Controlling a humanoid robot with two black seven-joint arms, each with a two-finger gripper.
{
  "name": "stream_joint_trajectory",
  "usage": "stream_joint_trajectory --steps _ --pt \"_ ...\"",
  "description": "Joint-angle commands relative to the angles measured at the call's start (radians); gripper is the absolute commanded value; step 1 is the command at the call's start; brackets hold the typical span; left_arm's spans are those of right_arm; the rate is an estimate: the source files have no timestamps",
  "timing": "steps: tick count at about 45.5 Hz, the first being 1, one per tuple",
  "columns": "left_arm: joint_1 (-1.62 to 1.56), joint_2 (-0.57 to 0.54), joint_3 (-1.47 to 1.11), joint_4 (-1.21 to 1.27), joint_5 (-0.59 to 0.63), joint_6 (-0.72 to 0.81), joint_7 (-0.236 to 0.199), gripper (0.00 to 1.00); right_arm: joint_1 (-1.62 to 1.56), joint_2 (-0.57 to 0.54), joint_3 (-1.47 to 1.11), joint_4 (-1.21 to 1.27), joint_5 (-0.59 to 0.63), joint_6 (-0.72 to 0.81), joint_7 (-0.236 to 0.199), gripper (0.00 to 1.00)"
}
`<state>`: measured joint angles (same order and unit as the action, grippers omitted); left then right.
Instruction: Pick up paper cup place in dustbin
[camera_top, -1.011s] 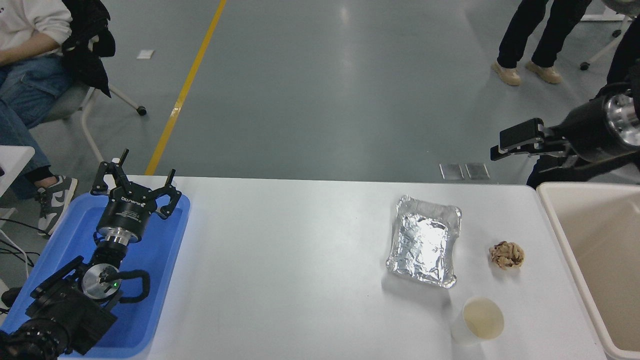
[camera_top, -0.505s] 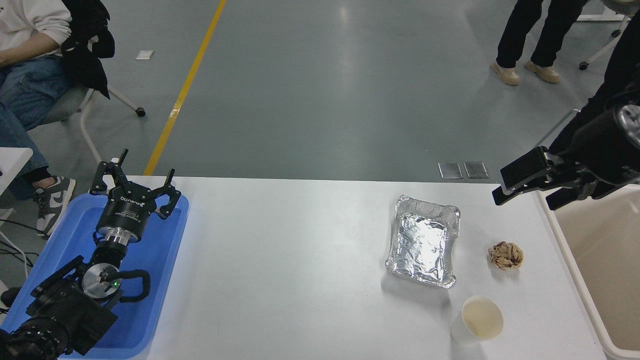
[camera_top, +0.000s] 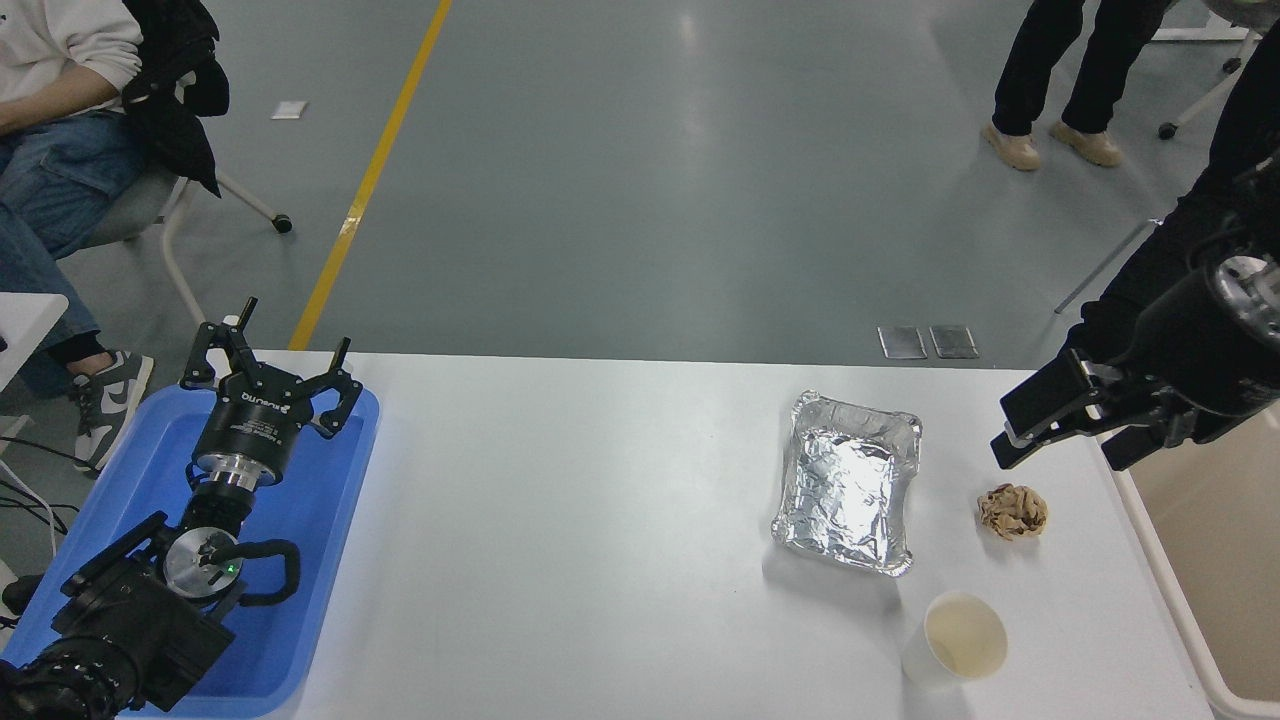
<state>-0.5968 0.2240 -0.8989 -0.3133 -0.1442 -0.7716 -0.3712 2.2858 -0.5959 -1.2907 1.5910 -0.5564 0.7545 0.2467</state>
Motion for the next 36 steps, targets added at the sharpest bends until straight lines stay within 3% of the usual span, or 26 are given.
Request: stream_joint_trajectory --steps 1,17,36 --pt "0.000 0.000 0.000 0.000 0.000 0.000 0.000 1.00 -0.157 -0.025 -0.001 -0.009 -0.053 -0.098 0.000 1.00" --pt "0.000 0.000 0.000 0.000 0.000 0.000 0.000 1.00 -0.446 -0.062 0.059 -0.091 -0.056 -0.288 0.003 1.00" --pt "0.000 0.000 0.000 0.000 0.000 0.000 0.000 1.00 -0.741 -0.053 0.223 -0.194 -0.076 -0.400 0.005 1.00"
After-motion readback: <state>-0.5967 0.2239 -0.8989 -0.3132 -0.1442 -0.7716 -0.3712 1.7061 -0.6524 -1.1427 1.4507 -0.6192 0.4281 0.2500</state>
